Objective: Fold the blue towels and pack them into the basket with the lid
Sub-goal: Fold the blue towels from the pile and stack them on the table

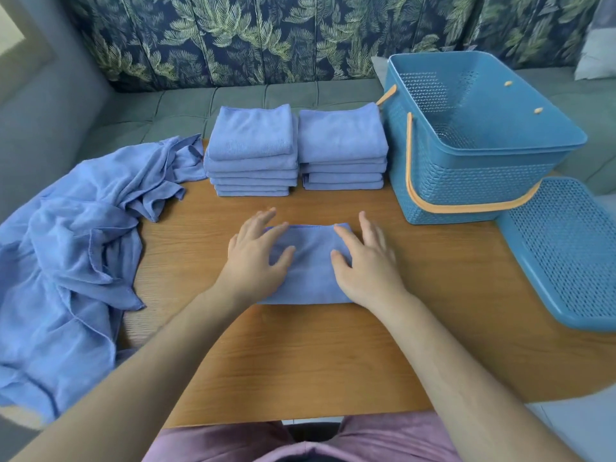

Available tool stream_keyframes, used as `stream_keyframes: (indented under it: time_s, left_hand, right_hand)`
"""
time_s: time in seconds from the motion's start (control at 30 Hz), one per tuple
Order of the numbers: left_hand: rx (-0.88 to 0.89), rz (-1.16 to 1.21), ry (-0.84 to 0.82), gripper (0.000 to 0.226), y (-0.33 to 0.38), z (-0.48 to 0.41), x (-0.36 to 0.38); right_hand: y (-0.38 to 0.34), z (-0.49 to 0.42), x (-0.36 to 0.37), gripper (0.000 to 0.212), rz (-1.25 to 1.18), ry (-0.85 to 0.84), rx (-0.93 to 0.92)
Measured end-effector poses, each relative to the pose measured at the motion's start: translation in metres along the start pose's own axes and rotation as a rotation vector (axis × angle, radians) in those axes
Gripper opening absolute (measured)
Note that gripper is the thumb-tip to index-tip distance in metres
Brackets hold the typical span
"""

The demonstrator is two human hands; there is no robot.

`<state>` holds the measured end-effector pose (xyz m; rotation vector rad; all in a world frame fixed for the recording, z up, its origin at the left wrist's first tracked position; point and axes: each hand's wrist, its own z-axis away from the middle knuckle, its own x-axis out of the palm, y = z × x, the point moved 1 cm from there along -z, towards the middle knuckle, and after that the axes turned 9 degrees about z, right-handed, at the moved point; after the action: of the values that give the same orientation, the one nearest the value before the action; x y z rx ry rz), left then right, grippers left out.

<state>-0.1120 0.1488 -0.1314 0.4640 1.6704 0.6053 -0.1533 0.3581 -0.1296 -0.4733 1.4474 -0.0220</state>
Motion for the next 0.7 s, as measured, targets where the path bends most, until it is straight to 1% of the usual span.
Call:
stream_keyframes:
  time_s: [0.03, 0.1, 0.17, 0.23, 0.3, 0.37, 0.43, 0.53, 0.63, 0.7]
  left_hand:
    - [0.053, -0.017, -0.048, 0.052, 0.004, 0.004, 0.006]
    - [0.093, -0.06, -0.157, 0.067, 0.004, 0.01, 0.016]
    - [0.097, -0.09, -0.192, 0.074, -0.006, 0.015, 0.02]
    - [0.074, -0.096, -0.153, 0.073, -0.018, 0.021, 0.02]
    - [-0.014, -0.117, -0.088, 0.075, -0.024, 0.028, 0.018]
    - [-0.114, -0.14, -0.038, 0.076, -0.023, 0.036, 0.018]
    - [-0.145, -0.128, -0.018, 0.078, -0.017, 0.039, 0.02]
    - [-0.132, -0.023, -0.009, 0.08, -0.01, 0.039, 0.019]
    - [-0.053, 0.11, 0.052, 0.066, -0.007, 0.04, 0.012]
    - [0.016, 0.228, 0.076, 0.057, 0.0, 0.04, 0.006]
  right_hand:
    - [-0.003, 0.002, 0.002, 0.057, 0.024, -0.001, -0.012]
    - [-0.009, 0.007, 0.012, 0.06, 0.111, -0.029, -0.032]
    - [-0.009, 0.014, 0.023, 0.062, 0.17, -0.056, -0.011]
    - [-0.004, 0.018, 0.03, 0.063, 0.175, -0.049, 0.026]
    - [-0.002, 0.019, 0.033, 0.063, 0.191, -0.017, 0.034]
    - [-0.002, 0.02, 0.035, 0.066, 0.169, 0.027, 0.0]
    - [-0.004, 0.02, 0.036, 0.067, 0.055, 0.067, -0.032]
    - [-0.004, 0.021, 0.032, 0.057, -0.204, 0.14, -0.05]
    - [-0.01, 0.024, 0.021, 0.05, -0.407, 0.167, -0.083]
    - [-0.013, 0.027, 0.012, 0.053, -0.471, 0.149, -0.081]
